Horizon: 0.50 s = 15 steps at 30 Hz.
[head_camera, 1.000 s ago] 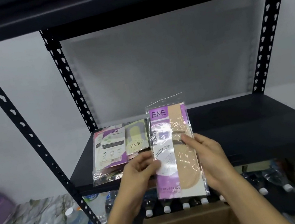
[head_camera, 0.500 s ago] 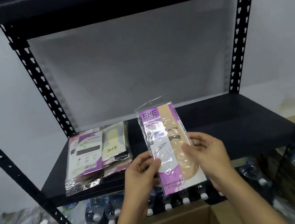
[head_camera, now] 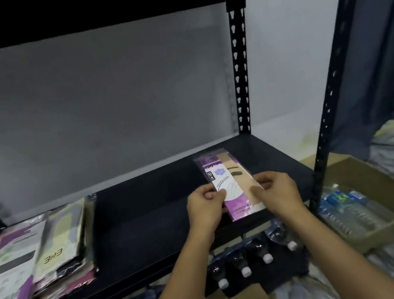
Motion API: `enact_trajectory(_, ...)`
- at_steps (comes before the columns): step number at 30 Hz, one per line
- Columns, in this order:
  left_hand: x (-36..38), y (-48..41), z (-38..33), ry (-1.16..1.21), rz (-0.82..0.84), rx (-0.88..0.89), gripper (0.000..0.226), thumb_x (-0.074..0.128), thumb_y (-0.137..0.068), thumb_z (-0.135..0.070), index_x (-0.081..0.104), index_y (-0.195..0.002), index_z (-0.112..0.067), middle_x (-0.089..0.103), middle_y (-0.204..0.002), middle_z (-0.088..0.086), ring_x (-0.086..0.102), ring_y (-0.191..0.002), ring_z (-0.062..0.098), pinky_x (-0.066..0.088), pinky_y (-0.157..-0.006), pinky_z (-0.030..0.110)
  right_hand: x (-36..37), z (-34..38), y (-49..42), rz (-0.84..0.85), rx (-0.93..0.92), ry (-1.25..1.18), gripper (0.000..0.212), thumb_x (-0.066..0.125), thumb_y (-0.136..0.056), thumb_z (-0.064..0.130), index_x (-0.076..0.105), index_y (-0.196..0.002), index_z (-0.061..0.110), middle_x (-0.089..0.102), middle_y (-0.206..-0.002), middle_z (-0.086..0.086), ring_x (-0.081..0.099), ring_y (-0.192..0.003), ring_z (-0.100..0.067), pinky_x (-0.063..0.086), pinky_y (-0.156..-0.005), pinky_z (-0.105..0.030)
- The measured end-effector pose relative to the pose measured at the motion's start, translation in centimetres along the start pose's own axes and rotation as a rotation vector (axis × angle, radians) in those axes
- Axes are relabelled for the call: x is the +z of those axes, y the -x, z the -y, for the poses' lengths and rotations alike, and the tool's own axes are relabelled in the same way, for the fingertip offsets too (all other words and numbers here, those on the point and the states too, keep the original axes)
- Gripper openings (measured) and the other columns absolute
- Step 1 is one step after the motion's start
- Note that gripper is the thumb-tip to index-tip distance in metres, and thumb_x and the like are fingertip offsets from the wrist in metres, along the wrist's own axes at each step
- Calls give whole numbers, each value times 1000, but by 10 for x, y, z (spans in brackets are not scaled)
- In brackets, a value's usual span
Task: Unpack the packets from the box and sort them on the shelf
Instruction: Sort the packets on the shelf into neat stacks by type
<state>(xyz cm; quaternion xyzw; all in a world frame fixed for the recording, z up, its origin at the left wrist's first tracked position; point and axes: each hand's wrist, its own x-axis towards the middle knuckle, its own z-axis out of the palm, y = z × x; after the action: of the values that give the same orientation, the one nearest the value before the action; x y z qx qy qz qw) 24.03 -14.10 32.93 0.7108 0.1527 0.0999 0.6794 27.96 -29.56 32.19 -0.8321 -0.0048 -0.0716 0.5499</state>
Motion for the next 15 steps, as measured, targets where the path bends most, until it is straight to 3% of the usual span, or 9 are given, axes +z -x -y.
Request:
enact_trajectory(4,42,-40,4,-283,-30,104,11,66,-90,-14,61,-98,-18,69,-81,-1,64,-72,5,50,-59,17,-14,-16,-34,-61,-15,92,28,64,-86,10,67,-112,3,68,-109,-12,63,-92,-18,43,-68,-12)
enact_trajectory(6,57,-56,10,-383,-33,116,12,66,-90,-17,63,-100,-16,71,-87,1,65,-74,8,48,-57,17,-15,-24,-50,-73,-23,144,27,63,-87,10,67,-112,2,67,-113,-13,63,-101,-20,40,-73,-12)
enact_trajectory(10,73,-81,26,-636,-98,152,18,67,-85,-33,67,-98,-20,73,-90,0,66,-89,20,56,-80,39,-11,-37,-72,-70,-63,220,23,61,-89,9,68,-108,-2,68,-110,-14,64,-94,-18,42,-77,-16)
enact_trajectory(12,76,-87,31,-773,-140,190,24,64,-86,-40,68,-100,-22,72,-94,-2,61,-100,22,52,-86,41,-8,-43,-79,-59,-81,254,17,59,-89,7,69,-97,-4,70,-98,-14,63,-83,-18,47,-72,-21)
enact_trajectory(15,77,-92,37,-930,-190,224,32,62,-87,-44,68,-107,-20,69,-104,-1,55,-107,23,47,-89,39,1,-53,-86,-51,-122,308,16,58,-89,7,71,-91,-2,69,-94,-11,65,-87,-21,47,-69,-22)
